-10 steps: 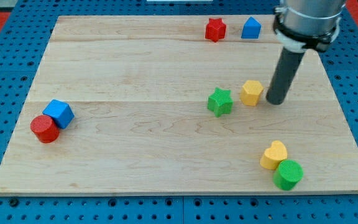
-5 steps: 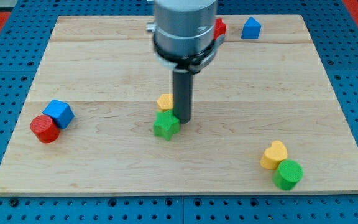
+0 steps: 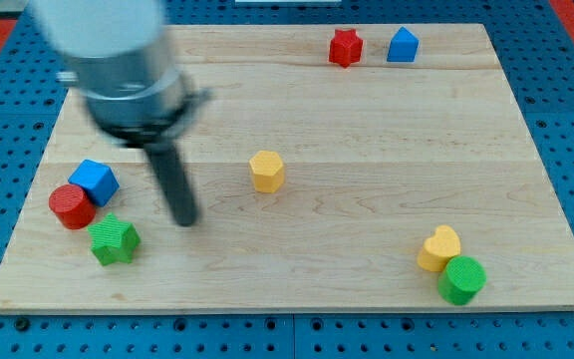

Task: Slide green star hexagon to bottom right of blue cube

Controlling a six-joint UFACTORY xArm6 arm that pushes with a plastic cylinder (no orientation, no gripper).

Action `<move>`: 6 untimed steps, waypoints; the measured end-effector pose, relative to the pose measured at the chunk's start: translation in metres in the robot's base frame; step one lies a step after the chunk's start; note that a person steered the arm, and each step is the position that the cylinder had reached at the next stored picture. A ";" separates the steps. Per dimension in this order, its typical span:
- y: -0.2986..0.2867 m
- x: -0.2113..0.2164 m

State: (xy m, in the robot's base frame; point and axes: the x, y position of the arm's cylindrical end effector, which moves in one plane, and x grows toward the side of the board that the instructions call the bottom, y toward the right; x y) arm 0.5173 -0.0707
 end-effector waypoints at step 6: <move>-0.039 -0.021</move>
